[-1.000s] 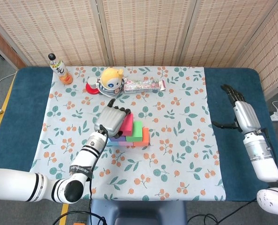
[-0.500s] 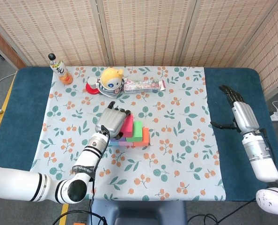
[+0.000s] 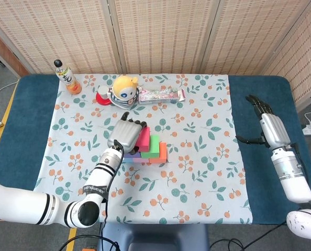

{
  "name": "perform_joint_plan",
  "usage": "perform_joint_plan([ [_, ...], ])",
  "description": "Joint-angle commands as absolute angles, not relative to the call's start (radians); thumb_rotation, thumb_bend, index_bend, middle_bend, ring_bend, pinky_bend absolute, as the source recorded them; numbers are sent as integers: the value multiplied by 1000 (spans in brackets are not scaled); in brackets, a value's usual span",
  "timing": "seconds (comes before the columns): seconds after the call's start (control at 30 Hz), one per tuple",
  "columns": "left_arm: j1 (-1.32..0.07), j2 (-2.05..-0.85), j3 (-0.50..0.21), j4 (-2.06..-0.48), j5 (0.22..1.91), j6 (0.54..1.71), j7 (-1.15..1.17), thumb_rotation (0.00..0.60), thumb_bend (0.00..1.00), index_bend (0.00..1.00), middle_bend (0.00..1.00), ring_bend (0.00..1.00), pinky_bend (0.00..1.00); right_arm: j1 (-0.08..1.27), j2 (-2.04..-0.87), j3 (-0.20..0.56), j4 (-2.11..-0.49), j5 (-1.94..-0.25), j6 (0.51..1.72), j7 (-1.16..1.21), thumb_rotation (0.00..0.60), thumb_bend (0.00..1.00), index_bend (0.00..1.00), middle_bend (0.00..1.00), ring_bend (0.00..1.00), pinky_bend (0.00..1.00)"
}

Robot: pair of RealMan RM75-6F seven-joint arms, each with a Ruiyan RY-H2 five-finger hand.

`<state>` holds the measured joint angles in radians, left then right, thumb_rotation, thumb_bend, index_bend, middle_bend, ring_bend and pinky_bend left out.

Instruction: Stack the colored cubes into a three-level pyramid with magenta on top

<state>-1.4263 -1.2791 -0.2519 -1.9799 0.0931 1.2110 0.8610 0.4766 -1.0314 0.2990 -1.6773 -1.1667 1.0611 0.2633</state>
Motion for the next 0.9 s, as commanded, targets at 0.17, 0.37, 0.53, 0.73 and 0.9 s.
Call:
perform_joint_plan([
  [0.17,-1422,-1287,-261,-1979,90,1216,871,600,323,247,437,352,93,476,-1031,299,-1677,-1168,1063,264,600,0,0,0,0,0],
  [0.37,-1420,-1295,-267,-1979,88,1225,885,600,319,231,413,350,93,475,-1031,299,-1676,-1168,1061,266,600,0,0,0,0,0],
  [0.53,-1417,-1303,-269,-1977,87,1233,895,600,319,204,379,335,93,475,-1030,299,-1676,-1169,1061,266,600,0,0,0,0,0],
  [0.73,-1414,-1307,-274,-1978,82,1243,909,600,320,163,326,307,94,477,-1032,299,-1674,-1170,1058,269,600,0,0,0,0,0],
  [0.9,-1412,-1311,-278,-1983,81,1253,920,600,319,119,281,288,96,477,-1033,298,-1672,-1170,1057,270,600,0,0,0,0,0],
])
